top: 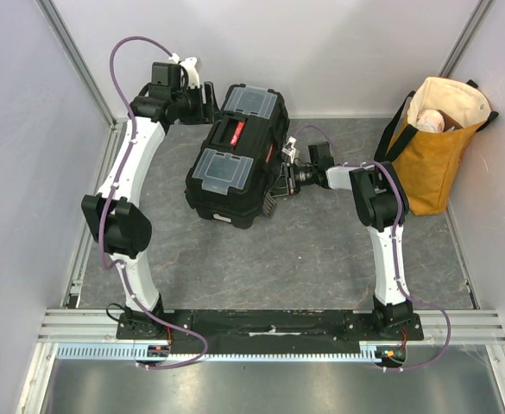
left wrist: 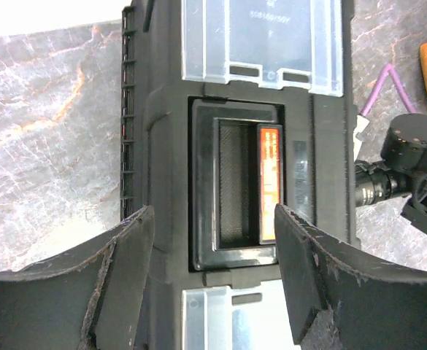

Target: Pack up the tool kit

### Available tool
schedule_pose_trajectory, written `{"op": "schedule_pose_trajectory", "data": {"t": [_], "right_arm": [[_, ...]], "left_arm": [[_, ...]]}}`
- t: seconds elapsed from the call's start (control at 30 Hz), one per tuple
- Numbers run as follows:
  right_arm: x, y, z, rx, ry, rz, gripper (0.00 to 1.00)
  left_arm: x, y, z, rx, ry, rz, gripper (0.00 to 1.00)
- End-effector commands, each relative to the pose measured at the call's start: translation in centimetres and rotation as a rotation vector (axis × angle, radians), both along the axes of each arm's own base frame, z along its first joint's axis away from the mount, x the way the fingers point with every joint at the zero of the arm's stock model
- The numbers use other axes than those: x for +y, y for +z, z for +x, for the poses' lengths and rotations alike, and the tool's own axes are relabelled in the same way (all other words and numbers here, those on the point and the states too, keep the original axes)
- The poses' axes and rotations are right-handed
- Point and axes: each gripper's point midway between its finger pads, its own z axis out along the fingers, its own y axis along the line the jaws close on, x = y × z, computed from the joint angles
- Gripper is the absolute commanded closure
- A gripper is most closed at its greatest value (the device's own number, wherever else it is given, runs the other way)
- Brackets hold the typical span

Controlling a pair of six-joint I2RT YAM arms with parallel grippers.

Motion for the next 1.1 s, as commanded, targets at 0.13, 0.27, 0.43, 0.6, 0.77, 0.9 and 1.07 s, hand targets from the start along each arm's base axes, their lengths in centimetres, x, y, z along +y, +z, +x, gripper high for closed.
{"op": "schedule_pose_trajectory", "data": {"t": [0.13, 0.27, 0.43, 0.6, 0.77, 0.9, 1.07], "right_arm": [[0.9, 1.4, -5.0, 0.038, 0.232, 0.141, 0.63], [0.8, 2.7, -6.0, 0.02, 0.265, 0.175, 0.62], [0.7, 3.5, -6.5, -0.007, 0.27, 0.175, 0.59], [1.3, 4.0, -5.8, -0.031, 0.189, 0.117, 0.5], [2.5, 9.2, -4.1, -0.109, 0.032, 0.309, 0.45], [2.6, 10.5, -3.6, -0.101, -0.023, 0.371, 0.43], [2.5, 10.8, -2.6, -0.126, -0.1, 0.33, 0.33]], "left_arm": [[0.5, 0.1, -2.5, -0.05, 0.043, 0.135, 0.27], [2.0, -2.6, -3.4, 0.028, 0.119, 0.188, 0.27], [2.7, -5.0, -4.0, 0.082, 0.142, 0.221, 0.27], [2.5, -6.5, -4.2, 0.124, 0.139, 0.213, 0.28], [1.9, -6.8, -4.2, 0.138, 0.121, 0.19, 0.28], [1.7, -6.8, -4.2, 0.142, 0.116, 0.182, 0.28], [1.4, -7.1, -4.4, 0.151, 0.103, 0.172, 0.28]]}}
